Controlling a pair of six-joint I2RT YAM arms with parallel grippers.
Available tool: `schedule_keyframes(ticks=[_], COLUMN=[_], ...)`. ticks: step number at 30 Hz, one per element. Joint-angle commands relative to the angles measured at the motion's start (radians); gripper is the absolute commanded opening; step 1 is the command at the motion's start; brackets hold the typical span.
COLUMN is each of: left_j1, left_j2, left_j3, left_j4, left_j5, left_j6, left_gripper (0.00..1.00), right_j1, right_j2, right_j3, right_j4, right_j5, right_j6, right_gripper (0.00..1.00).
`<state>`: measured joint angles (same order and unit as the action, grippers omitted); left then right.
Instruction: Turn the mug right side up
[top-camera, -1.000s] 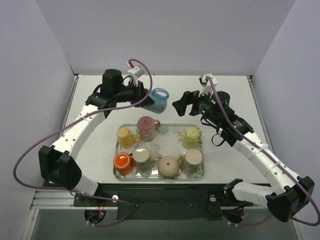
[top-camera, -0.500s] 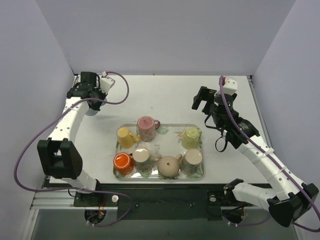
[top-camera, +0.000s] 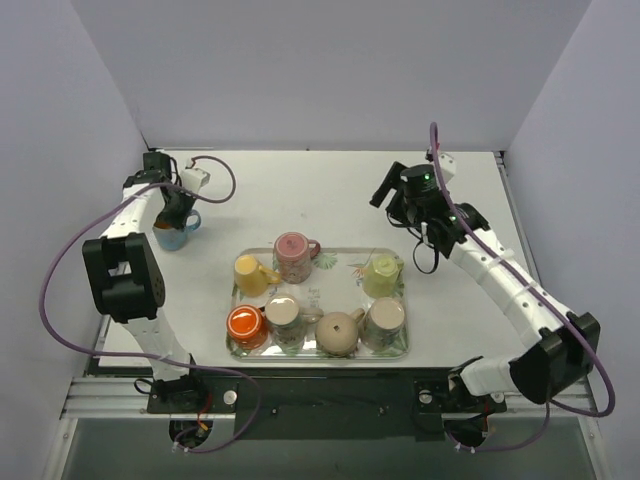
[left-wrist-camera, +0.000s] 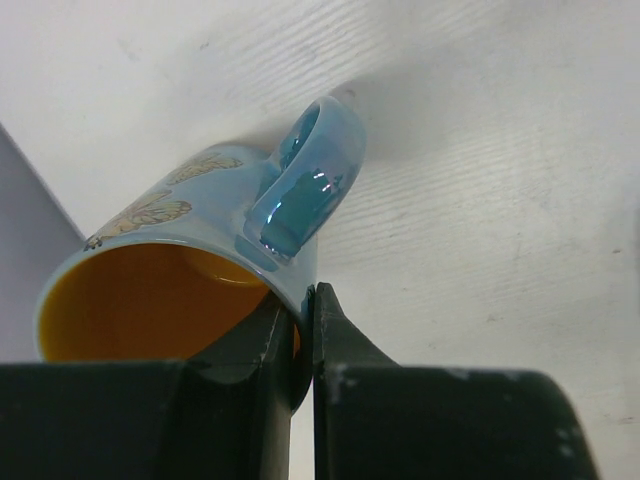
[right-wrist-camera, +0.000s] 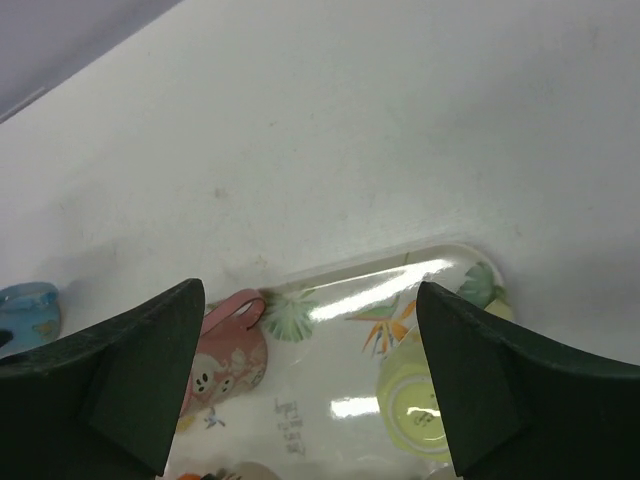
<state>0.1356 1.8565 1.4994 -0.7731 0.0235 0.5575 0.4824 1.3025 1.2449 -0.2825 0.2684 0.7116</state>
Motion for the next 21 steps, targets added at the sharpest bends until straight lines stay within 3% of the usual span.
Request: schedule_keyframes(ticks=[1, 5, 10, 11, 12, 13, 14, 21], left_j1=[0.027, 0.053, 0.052, 0.052, 0.053, 0.053, 0.055, 0.041], left_j2=[0.0, 0.0, -0.008, -0.013, -0.017, -0.038, -0.049, -0.233], left_j3=[0.074, 0.091, 0.081, 0.082, 0.087, 0.087, 0.081, 0.025], left_j4=[0.057, 0.035, 0.034, 0.028, 0.015, 0.008, 0.008, 0.037], left_j5=[0.151, 0.236, 0.239, 0.239, 0.239, 0.245, 0.256, 0.303], left_j6=[0.027, 0.024, 0.053, 0.048, 0.047, 0.042, 0.042, -0.005], left_gripper=[0.0, 0.0, 0.02, 0.2, 0.47, 0.61, 0.84, 0.87], right_j1=[0.024, 0.031, 0.061, 0.065, 0.07, 0.076, 0.081, 0.111], right_j2=[0.116, 0.257, 0.424, 0.444, 0.478, 0.491, 0.516, 0.667], right_j3=[0.054, 0.094, 0.128, 0.129, 0.131, 0.133, 0.145, 0.246], right_j4=[-0.087, -0.067, 0.006, 0.023, 0.048, 0.061, 0.069, 0.034], right_j5=[-0.148, -0.328, -0.5, -0.541, -0.558, -0.572, -0.575, -0.615], right_j6=[0.238, 0.36, 0.509, 0.54, 0.58, 0.598, 0.618, 0.672], right_gripper=[0.81, 0.81, 0.78, 0.76, 0.75, 0.73, 0.72, 0.68])
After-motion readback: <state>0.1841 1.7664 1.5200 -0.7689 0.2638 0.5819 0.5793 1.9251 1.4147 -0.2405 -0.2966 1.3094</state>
